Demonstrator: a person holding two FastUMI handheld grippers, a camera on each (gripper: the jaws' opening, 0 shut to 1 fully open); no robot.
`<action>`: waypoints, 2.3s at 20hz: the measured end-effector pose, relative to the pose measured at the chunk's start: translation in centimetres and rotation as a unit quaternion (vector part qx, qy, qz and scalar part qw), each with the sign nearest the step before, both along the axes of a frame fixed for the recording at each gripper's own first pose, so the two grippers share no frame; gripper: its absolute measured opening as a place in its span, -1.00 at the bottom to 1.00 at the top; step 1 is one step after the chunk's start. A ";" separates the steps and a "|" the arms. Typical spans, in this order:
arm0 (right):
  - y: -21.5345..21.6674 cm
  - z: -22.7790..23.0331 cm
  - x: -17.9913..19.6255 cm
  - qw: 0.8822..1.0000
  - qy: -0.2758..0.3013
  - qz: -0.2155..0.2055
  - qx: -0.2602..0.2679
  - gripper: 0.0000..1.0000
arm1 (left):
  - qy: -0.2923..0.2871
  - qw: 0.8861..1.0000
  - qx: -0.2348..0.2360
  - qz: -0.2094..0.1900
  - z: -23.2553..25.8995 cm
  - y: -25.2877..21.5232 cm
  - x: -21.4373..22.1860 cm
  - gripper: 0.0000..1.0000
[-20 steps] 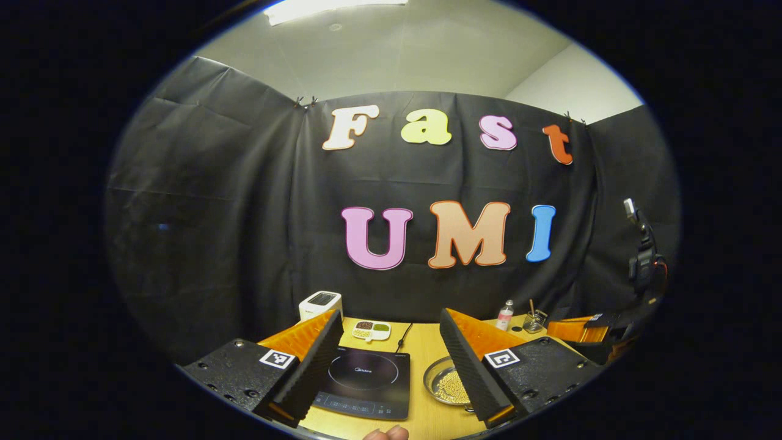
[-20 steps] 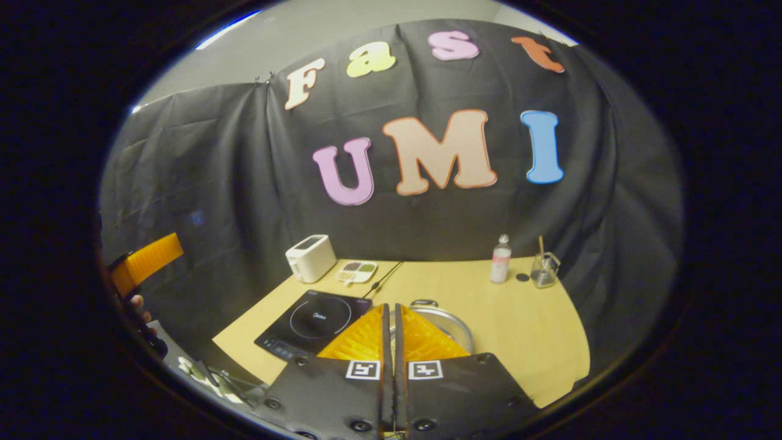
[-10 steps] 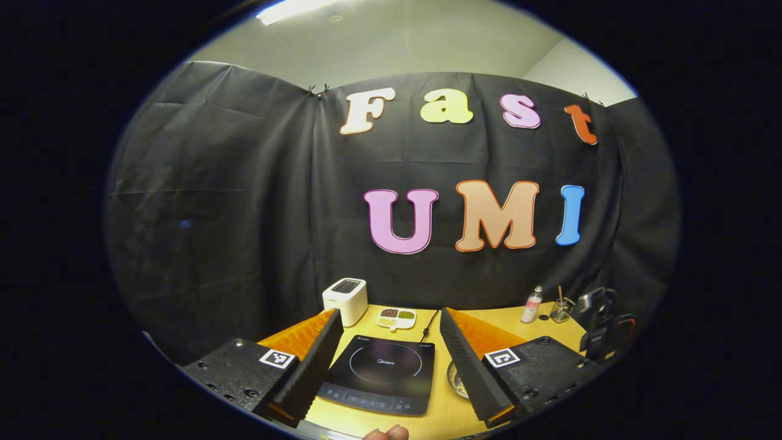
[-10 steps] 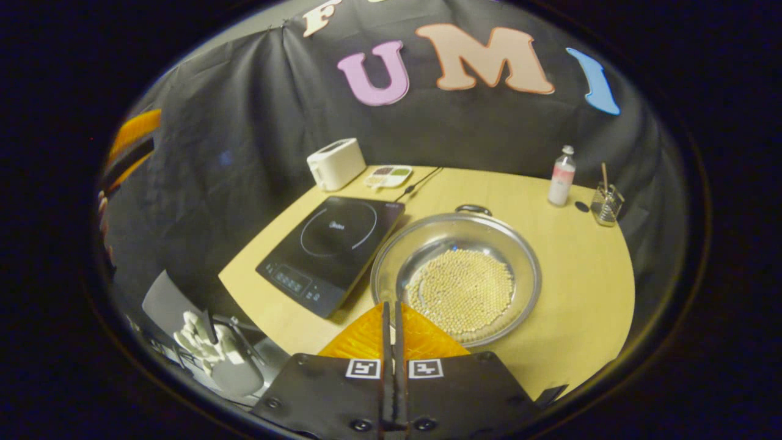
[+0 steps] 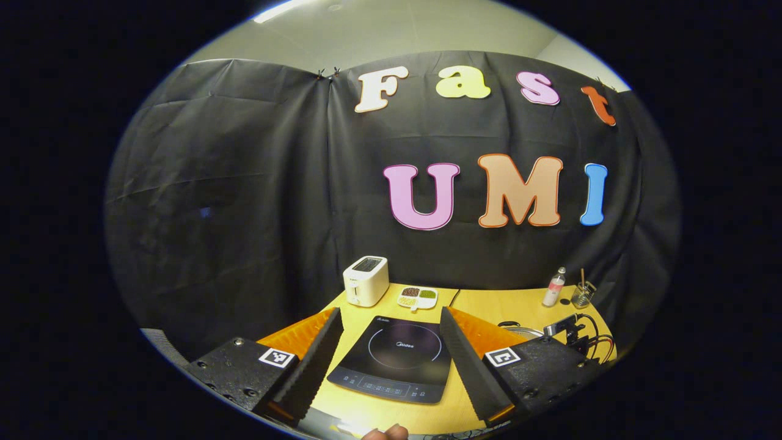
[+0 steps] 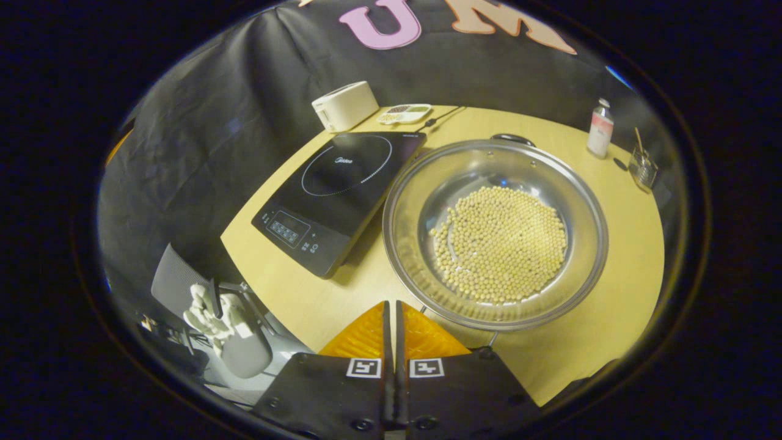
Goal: First push the handle of the pot to place it horizontally, then grasp the pot with both hands and set it on the induction cooktop.
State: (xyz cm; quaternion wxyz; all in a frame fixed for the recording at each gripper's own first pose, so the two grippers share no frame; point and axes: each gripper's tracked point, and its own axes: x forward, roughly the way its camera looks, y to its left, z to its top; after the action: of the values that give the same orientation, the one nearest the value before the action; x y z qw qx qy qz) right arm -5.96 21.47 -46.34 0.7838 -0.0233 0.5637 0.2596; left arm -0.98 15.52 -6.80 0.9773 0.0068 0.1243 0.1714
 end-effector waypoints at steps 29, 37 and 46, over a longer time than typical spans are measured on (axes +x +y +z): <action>-19.2 -2.8 7.1 0.986 0.047 -0.142 -0.078 -0.94 | 0.025 0.996 -0.046 -0.067 -3.5 -9.5 8.0 0.93; -20.2 -2.7 9.4 0.963 0.050 -0.229 -0.132 -0.94 | 0.103 0.976 -0.125 -0.148 -11.7 -7.1 12.4 0.96; -20.3 0.9 12.8 0.928 -0.013 -0.338 -0.157 -0.63 | 0.222 0.919 -0.202 -0.255 -21.6 -8.5 15.2 0.92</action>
State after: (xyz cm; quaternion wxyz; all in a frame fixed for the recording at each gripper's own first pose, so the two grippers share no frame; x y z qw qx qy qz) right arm 6.83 1.21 -45.42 0.8186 0.0421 0.5616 -0.1126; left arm 14.19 7.00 -28.39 0.9158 -0.1215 0.3639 -0.1185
